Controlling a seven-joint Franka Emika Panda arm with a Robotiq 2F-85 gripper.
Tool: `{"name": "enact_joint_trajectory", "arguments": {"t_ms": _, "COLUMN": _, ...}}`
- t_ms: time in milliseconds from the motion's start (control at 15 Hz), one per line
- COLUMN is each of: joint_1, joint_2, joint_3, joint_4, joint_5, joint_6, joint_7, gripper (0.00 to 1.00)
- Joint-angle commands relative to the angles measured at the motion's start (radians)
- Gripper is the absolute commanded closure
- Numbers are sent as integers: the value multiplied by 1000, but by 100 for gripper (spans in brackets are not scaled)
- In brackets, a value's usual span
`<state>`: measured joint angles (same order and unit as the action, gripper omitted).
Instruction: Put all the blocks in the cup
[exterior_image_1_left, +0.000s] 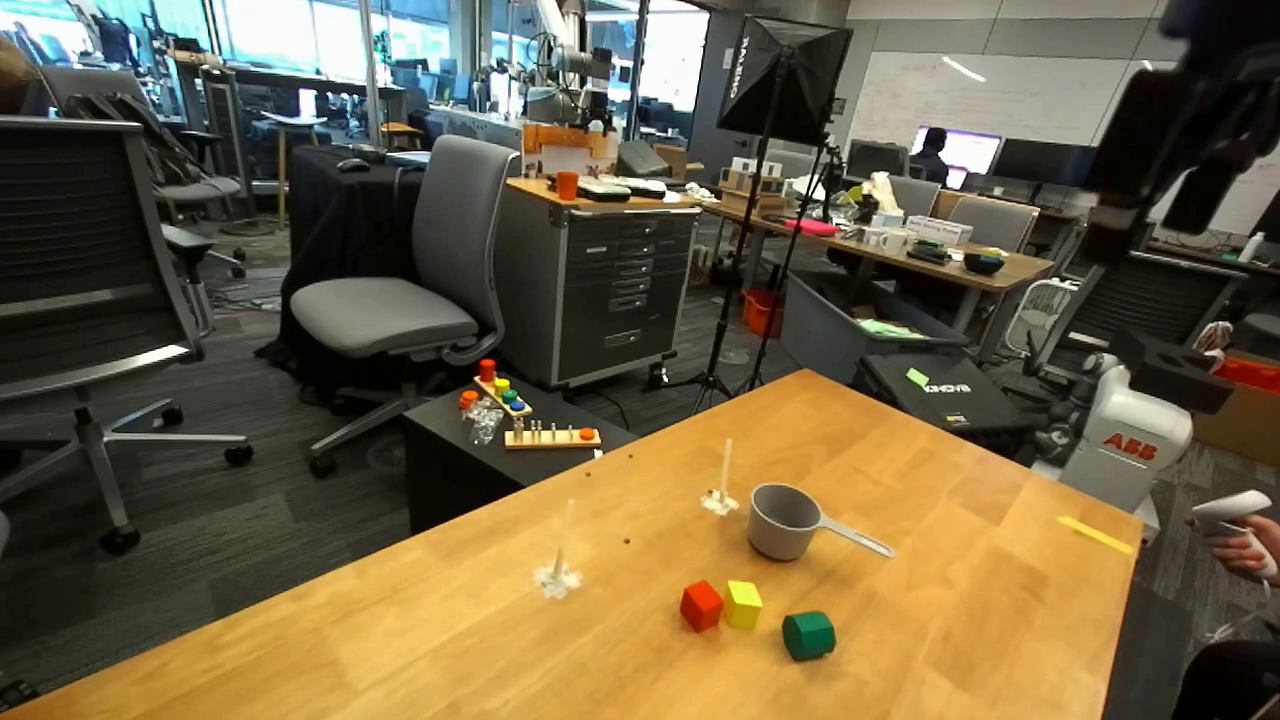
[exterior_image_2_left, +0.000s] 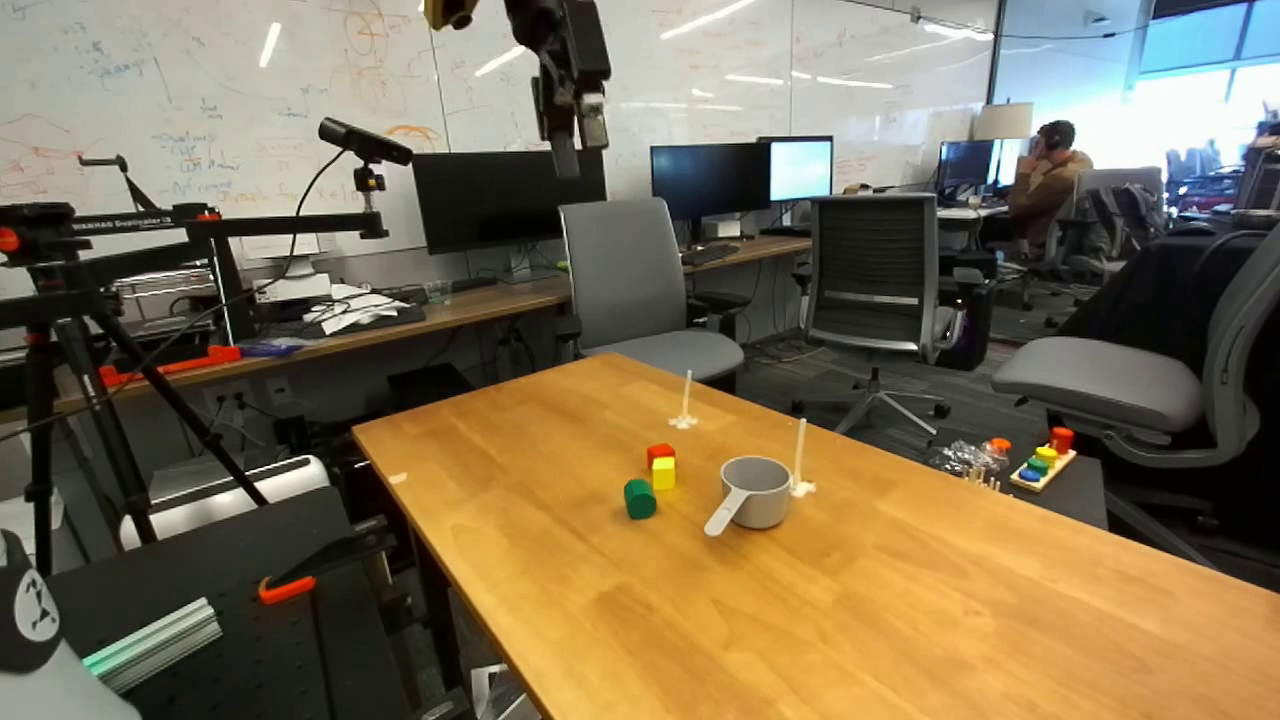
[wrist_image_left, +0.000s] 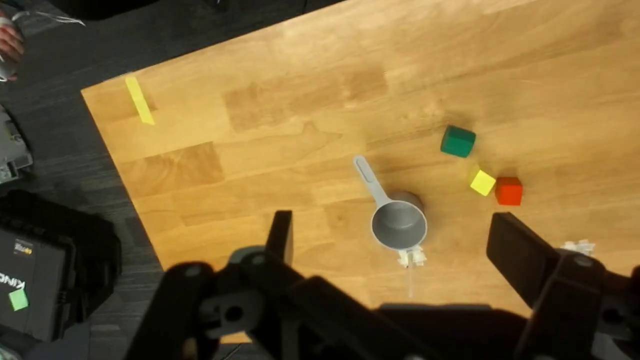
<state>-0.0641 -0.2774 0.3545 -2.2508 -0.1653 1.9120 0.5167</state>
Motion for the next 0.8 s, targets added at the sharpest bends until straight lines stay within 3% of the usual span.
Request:
{"name": "enact_joint_trajectory", "arguments": {"t_ms": 0, "joint_1": 63, "joint_2": 207, "joint_3": -67, "joint_4": 127, "joint_5": 27, "joint_6": -20, "joint_7": -43, "gripper": 0}}
{"name": "enact_joint_trajectory", "arguments": {"t_ms": 600, "joint_1": 168, "joint_2": 515, "joint_3": -184, "joint_4": 282, "joint_5": -51, "joint_6": -64, "joint_7": 10, "gripper": 0}}
{"name": "enact_joint_trajectory", "arguments": {"t_ms": 667, "joint_1": 168, "joint_2": 443, "joint_3": -191, "joint_4": 188, "joint_5": -18, "joint_6": -6, "joint_7": -25, "gripper": 0}}
{"name": "enact_joint_trajectory", "arguments": {"t_ms": 733, "joint_1": 174, "joint_2": 466, "joint_3": -202, "joint_4": 199, "joint_5": -18, "joint_6": -3, "joint_7": -26, "gripper": 0}}
